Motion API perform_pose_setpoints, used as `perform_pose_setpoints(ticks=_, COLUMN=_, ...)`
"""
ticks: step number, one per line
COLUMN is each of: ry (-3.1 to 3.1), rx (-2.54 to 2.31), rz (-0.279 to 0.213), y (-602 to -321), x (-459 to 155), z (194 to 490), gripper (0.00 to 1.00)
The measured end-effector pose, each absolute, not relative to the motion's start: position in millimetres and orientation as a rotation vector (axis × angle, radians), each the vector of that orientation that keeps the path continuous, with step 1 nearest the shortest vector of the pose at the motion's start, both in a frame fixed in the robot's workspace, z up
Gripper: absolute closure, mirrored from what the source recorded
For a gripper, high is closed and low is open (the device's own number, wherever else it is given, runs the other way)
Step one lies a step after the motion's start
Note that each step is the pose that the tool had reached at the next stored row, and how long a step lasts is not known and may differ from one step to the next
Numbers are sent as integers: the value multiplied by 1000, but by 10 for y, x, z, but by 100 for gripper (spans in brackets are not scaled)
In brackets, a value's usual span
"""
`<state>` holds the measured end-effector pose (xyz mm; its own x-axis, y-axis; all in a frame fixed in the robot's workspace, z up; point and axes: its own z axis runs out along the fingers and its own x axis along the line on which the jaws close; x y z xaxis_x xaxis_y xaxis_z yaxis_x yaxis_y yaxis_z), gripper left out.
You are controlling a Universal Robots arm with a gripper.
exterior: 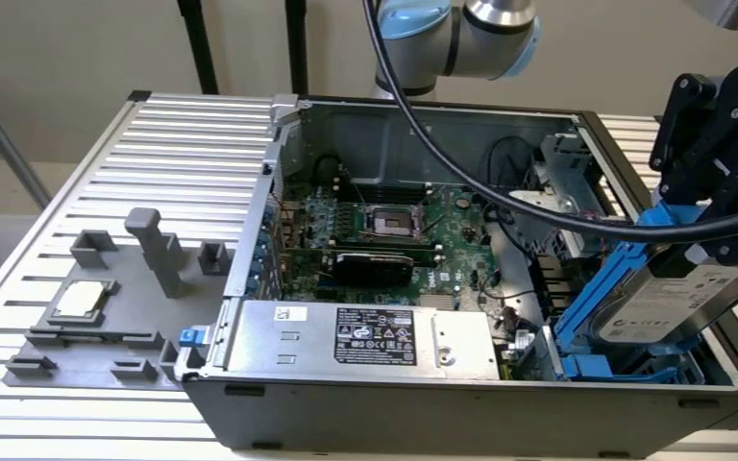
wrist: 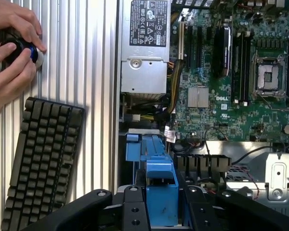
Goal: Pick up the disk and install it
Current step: 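Insert the disk into the insertion slot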
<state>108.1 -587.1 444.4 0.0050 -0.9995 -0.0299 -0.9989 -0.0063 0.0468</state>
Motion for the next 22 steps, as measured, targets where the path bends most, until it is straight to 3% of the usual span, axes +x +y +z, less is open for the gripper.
perform_pose_setpoints(ticks=22, ry=-2205, rx=2217, rz=-89, y=-5822, x=1093, z=4296, gripper=67)
